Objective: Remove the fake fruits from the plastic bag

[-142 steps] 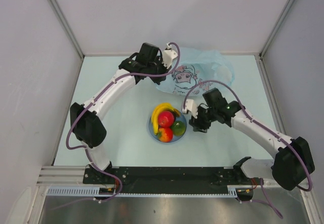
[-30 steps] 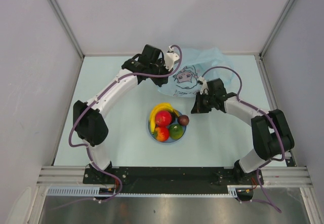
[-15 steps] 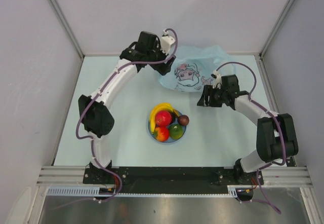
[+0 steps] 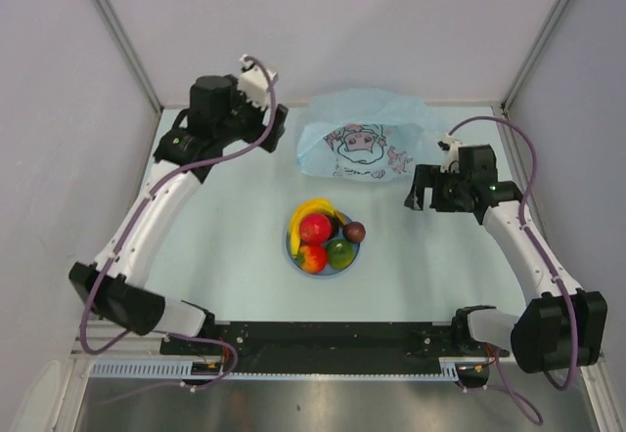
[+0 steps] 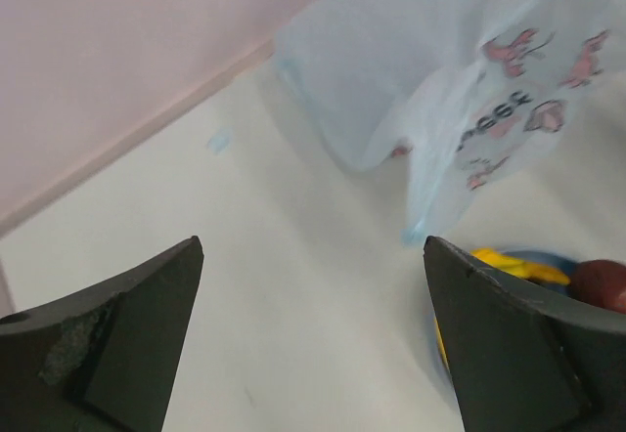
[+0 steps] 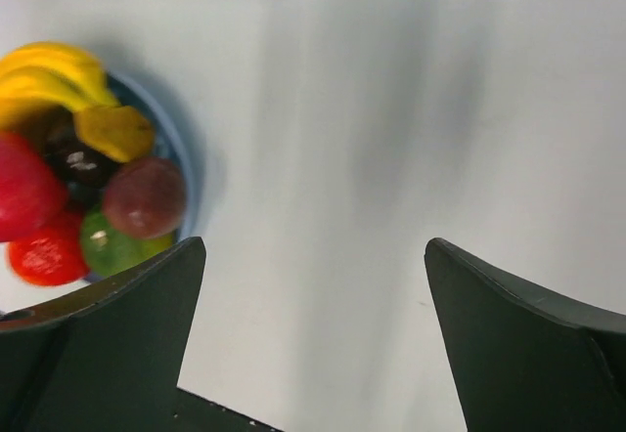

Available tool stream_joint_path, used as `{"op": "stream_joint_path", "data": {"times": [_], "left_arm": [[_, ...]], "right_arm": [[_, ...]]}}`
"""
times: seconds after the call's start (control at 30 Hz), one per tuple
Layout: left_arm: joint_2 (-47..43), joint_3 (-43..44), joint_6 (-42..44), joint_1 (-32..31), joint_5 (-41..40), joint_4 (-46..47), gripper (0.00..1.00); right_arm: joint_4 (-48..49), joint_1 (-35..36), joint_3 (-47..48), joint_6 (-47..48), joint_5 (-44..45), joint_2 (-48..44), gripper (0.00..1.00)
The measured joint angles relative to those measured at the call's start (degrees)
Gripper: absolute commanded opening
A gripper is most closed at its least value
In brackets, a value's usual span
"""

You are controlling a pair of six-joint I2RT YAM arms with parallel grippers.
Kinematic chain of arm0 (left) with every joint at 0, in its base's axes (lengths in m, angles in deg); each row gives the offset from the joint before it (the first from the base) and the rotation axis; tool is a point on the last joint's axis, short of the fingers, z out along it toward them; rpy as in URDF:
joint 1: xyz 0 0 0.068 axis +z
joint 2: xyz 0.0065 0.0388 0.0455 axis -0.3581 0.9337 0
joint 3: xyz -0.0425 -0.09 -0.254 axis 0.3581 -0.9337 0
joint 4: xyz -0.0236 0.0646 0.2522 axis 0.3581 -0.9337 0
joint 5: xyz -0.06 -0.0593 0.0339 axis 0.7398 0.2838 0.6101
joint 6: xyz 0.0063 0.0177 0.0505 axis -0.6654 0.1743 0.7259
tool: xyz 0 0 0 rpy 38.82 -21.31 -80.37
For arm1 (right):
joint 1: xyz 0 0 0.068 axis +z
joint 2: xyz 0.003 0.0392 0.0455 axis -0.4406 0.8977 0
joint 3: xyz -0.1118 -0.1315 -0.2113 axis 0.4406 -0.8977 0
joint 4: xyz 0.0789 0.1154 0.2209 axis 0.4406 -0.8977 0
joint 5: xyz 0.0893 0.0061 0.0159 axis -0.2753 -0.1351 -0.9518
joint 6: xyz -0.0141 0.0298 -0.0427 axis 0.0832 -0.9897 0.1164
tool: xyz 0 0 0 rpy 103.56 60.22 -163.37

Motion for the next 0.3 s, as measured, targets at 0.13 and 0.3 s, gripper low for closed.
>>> {"op": "stream_joint_path", "data": {"times": [0.13,0.3], "left_arm": [[-6.97,-11.82,-2.62,4.83,-4.72,1.81,1.00],[-5.86,-21.31,-4.96,7.98,-8.13,2.03,1.00]], "right_arm": [[-3.19,-5.14,-0.02,-0.02,3.61,-0.35,1.00],[-3.80,-9.99,-0.09,-0.09,4.13,0.15,1.00]]}}
